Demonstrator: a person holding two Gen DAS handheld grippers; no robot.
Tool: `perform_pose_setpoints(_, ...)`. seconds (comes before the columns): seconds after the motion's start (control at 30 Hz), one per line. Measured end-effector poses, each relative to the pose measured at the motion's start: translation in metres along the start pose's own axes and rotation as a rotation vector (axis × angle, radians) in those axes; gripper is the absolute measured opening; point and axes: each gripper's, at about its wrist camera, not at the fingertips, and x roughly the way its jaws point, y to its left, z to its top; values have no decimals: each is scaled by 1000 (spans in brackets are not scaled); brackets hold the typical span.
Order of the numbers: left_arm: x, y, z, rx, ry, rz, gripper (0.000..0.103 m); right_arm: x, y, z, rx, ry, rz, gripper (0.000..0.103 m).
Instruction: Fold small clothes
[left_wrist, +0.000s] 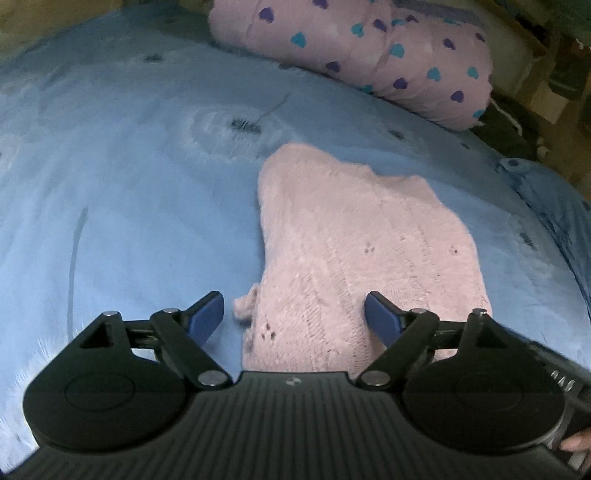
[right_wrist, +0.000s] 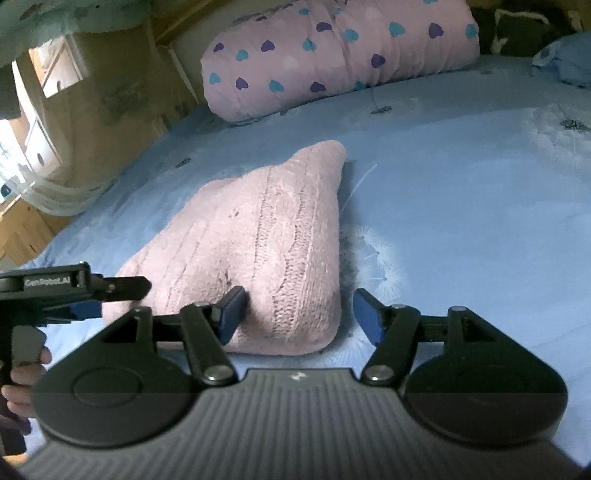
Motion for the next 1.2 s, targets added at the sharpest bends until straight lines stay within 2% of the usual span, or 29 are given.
perform_pose_setpoints(0.07, 0, -2, 7, 10, -9, -13, 87, -5, 0, 6, 15, -12, 10, 67)
perform_pose_setpoints(0.17, 12, 2, 15, -45, 15, -58, 90, -10, 0, 18, 39, -47, 13, 81)
perform_pose_setpoints(0.2, 18, 5, 16, -69, 23, -78, 90, -10, -1, 22, 54, -52, 22, 82)
perform_pose_setpoints(0.33, 41, 16, 9, -143, 75, -157, 94, 1, -4, 33, 66, -28, 19, 82)
perform_pose_setpoints(0.43, 52, 25, 11, -190, 98, -208, 94, 15, -10, 34, 77, 23, 28, 83)
perform_pose_setpoints(0.5, 56, 26, 13, -194, 105, -213, 95, 29, -15, 33, 95, 66, 39, 83)
perform_pose_setpoints(0.57, 59, 22, 15, -181, 105, -206, 95, 38, -20, 30, 118, 93, 54, 90)
perform_pose_setpoints(0.67, 62, 18, 16, -163, 107, -191, 96, 45, -29, 26, 171, 95, 89, 94)
perform_pose_setpoints(1.2, 61, 18, 15, -158, 113, -186, 97, 53, -37, 35, 152, 115, 148, 94)
